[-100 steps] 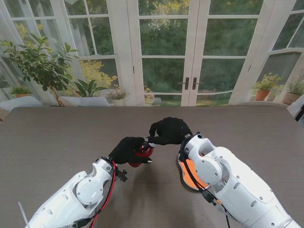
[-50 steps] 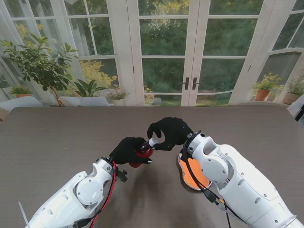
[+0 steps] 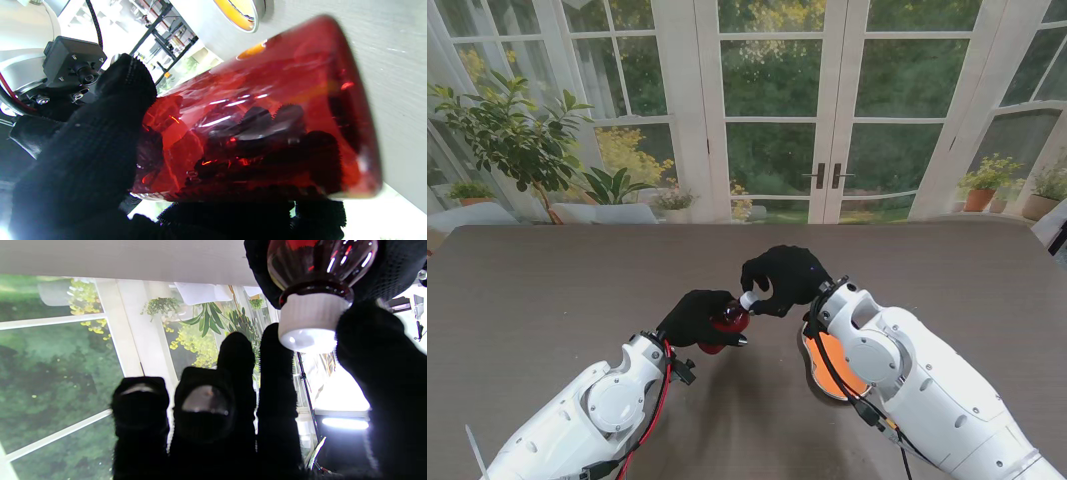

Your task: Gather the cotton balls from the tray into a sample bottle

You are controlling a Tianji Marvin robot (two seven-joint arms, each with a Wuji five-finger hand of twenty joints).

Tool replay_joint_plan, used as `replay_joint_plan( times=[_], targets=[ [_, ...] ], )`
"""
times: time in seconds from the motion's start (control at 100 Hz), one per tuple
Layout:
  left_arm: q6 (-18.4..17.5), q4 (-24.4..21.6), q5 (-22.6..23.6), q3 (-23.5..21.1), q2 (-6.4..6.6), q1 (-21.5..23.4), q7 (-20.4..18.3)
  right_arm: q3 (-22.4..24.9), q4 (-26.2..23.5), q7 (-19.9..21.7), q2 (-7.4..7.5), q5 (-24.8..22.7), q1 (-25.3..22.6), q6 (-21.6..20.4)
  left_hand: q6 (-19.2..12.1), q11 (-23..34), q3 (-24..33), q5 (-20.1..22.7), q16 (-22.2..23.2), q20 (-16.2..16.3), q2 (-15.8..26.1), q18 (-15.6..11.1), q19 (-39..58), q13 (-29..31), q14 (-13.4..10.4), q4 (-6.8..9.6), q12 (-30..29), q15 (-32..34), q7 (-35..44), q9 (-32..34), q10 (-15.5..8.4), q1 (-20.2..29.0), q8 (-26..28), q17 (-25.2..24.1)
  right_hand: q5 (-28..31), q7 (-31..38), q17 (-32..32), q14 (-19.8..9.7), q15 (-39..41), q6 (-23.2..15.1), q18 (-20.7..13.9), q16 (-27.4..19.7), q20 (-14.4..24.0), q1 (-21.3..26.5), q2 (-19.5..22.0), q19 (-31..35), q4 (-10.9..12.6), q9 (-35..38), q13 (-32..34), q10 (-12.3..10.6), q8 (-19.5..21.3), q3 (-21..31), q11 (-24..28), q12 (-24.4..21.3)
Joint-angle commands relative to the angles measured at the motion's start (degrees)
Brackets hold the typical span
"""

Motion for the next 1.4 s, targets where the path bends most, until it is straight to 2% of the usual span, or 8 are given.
replay_joint_plan(
  times=[0.0, 0.16, 0.36, 0.72, 0.9, 1.02, 1.16, 1.39],
  targets=[
    [0.2, -0.6, -0.2, 0.0, -0.18, 0.2, -1.1, -0.3, -0.2, 0.8, -0.32, -0.1, -0.3, 0.5, -17.3, 2.8, 15.9, 7.9, 0.3, -0.2, 10.6, -4.8, 0.5, 1.3, -2.2, 3.14, 0.8, 0.3, 15.1, 4.9, -9.6, 14.0, 2.4, -0.8, 3.5, 4.9, 1.1, -1.0, 3.2, -0.8, 0.1, 1.4, 0.1, 0.6, 0.5, 3.1, -1.2, 2.6, 0.9, -1.4, -0.9, 0.4, 1.6, 0.9],
    [0.2, -0.6, -0.1, 0.0, -0.21, 0.2, -1.0, -0.8, -0.7, 1.1, -0.23, -0.7, -0.4, 1.9, -17.3, 2.8, 15.9, 8.0, 0.3, -0.2, 10.6, -4.9, 0.5, 1.4, -2.3, 3.14, 0.8, 0.4, 15.1, 4.9, -9.6, 14.0, 2.4, -0.8, 7.9, 6.2, 2.3, -0.5, 7.1, 2.1, 1.2, 2.7, 0.4, -2.2, 8.0, 4.5, 0.9, 6.7, 0.8, -1.0, -1.6, -2.7, 2.3, 1.7],
    [0.2, -0.5, -0.1, 0.1, -0.25, 0.1, -0.8, -1.0, -1.6, 1.6, -0.07, -1.7, -0.7, 4.4, -17.4, 2.8, 16.0, 7.9, 0.3, -0.3, 10.6, -5.0, 0.5, 1.4, -2.4, 3.16, 0.8, 0.4, 15.1, 4.9, -9.6, 14.0, 2.4, -0.8, 15.3, 0.9, 4.2, 0.6, 11.6, 4.6, 2.5, 4.3, 0.5, -6.8, 21.5, 6.8, 12.5, 12.0, 0.7, 0.3, 9.6, -7.4, 2.3, 3.0],
    [0.0, -0.3, -0.1, 0.2, -0.31, -0.1, -0.7, -2.1, -2.7, 2.2, 0.18, -4.0, -0.7, 8.8, -17.3, 2.8, 15.9, 8.0, 0.3, -0.2, 10.6, -4.8, 0.5, 1.4, -2.4, 3.13, 0.8, 0.4, 15.2, 4.9, -9.7, 13.9, 2.4, -0.8, 21.2, 9.5, 9.8, 0.9, 19.5, 6.4, 5.4, 7.8, -0.1, -9.1, 31.4, 10.0, 14.9, 17.4, 0.6, 2.4, 14.3, -12.3, 12.0, 3.9],
    [-0.1, -0.1, -0.1, 0.2, -0.35, -0.1, -0.6, -2.5, -3.4, 2.7, 0.28, -5.4, -0.9, 12.0, -17.2, 2.7, 15.9, 8.0, 0.3, -0.2, 10.6, -4.9, 0.5, 1.4, -2.2, 3.14, 0.8, 0.4, 15.1, 4.8, -9.5, 14.0, 2.4, -0.8, 21.7, 13.3, 10.9, 2.0, 21.1, 7.3, 6.4, 8.4, -0.5, -13.3, 41.9, 10.5, 15.4, 17.5, 0.5, 3.4, 14.1, -17.6, 16.3, 2.5],
    [-0.2, 0.0, -0.2, 0.3, -0.39, -0.2, -0.6, -2.5, -4.2, 3.2, 0.45, -6.6, -1.1, 13.9, -17.2, 2.7, 15.9, 8.0, 0.3, -0.2, 10.6, -4.8, 0.5, 1.3, -2.3, 3.14, 0.8, 0.4, 15.1, 4.8, -9.6, 14.0, 2.4, -0.8, 21.2, 10.0, 8.9, 2.4, 19.0, 6.8, 6.2, 7.4, -0.5, -16.1, 47.3, 9.4, 15.9, 17.3, 0.5, 3.0, 11.3, -20.8, 13.0, 0.3],
    [-0.1, 0.0, -0.3, 0.3, -0.39, -0.1, -0.6, -2.2, -4.6, 3.1, 0.47, -6.9, -1.4, 14.5, -17.2, 2.8, 15.9, 8.0, 0.3, -0.2, 10.6, -4.7, 0.5, 1.3, -2.2, 3.15, 0.8, 0.4, 15.1, 4.9, -9.5, 14.0, 2.4, -0.8, 17.6, -1.1, 3.5, 3.5, 9.4, 6.1, 5.1, 2.8, 0.6, -19.5, 51.5, 6.1, 15.9, 15.4, 0.6, 2.1, 8.2, -22.7, 0.0, -0.2],
    [0.0, -0.1, -0.3, 0.2, -0.34, -0.1, -0.8, -0.5, -5.0, 2.4, 0.40, -5.9, -2.2, 12.2, -17.1, 2.8, 15.9, 8.0, 0.3, -0.2, 10.6, -4.8, 0.5, 1.3, -2.2, 3.16, 0.8, 0.4, 15.1, 4.8, -9.6, 14.0, 2.5, -0.9, -1.5, -13.0, -1.7, 2.0, -3.6, 4.3, 0.5, -2.4, 0.5, -16.7, 46.7, 2.9, 15.5, 1.6, 0.7, 1.0, 10.1, -25.6, -5.7, 0.9]
  ],
)
